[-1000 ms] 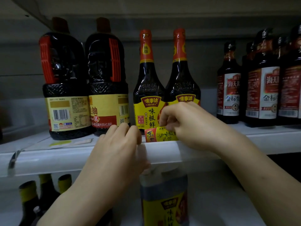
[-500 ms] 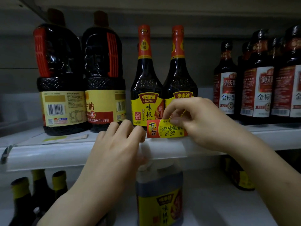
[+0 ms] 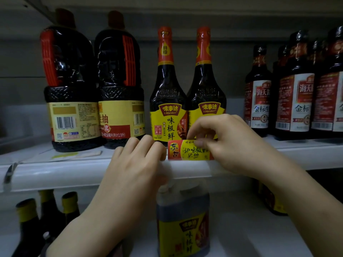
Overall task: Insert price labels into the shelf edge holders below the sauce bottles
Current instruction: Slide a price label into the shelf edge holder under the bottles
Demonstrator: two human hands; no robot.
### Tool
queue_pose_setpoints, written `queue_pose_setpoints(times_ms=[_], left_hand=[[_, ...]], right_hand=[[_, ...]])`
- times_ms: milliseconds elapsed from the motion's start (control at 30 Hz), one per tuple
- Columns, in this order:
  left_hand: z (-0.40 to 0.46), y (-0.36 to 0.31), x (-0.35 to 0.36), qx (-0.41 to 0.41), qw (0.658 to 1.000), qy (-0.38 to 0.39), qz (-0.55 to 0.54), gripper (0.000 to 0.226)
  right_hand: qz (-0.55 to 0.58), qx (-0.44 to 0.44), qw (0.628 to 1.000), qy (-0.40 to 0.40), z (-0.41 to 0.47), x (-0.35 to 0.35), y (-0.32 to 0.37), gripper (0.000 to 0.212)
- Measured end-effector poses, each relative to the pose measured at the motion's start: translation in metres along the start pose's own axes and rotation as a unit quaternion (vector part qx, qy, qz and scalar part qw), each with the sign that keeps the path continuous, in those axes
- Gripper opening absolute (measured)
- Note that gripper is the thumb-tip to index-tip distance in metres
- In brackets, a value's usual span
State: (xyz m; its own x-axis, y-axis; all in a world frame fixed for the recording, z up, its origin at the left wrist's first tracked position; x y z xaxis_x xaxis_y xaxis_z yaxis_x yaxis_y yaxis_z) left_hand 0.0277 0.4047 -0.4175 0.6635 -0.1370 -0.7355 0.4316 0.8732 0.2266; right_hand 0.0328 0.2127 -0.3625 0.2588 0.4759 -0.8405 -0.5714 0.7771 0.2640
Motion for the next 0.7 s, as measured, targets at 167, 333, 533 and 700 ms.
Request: queue_pose_setpoints(times_ms=[167,333,533,700], left_hand=[[0.000,0.000,0.000,-0.001,1.000,-0.001,0.001,0.051],[0.003,0.001,-0.002,-0.001,1.000,0.001,0.011,0.049],[0.007,0.000,-0.002,-0.016,1.000,0.019,0.010,0.061],[0.006,-0.003,-0.003,-0.022,0.999,0.022,0.020,0.073]], right_hand=[[-0.031,-0.006,0.999,0.008,-0.002,0.002,0.002,0.017],[-0.057,-0.020,0.998,-0.015,-0.005,0.004,0.003,0.018],[-0.077,-0.043,0.996,-0.029,-0.010,0.011,0.003,0.018],[-0.091,-0.046,0.994,-0.025,-0.012,0.017,0.000,0.017]])
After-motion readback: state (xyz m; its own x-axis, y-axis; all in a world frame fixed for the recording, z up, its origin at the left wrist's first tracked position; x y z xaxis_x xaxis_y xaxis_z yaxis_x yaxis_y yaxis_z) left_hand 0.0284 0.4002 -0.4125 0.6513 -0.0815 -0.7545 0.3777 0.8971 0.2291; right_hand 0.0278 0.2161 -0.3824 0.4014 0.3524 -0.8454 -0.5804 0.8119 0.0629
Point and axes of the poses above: each hand's wrist, its own z-axis towards the middle knuckle, its own x-axis out of the palm, y = z × x, the point moved 3 cm from there along z, towards the middle knuckle, and after that the axes turned 15 degrees about y, right-handed, at the moved point
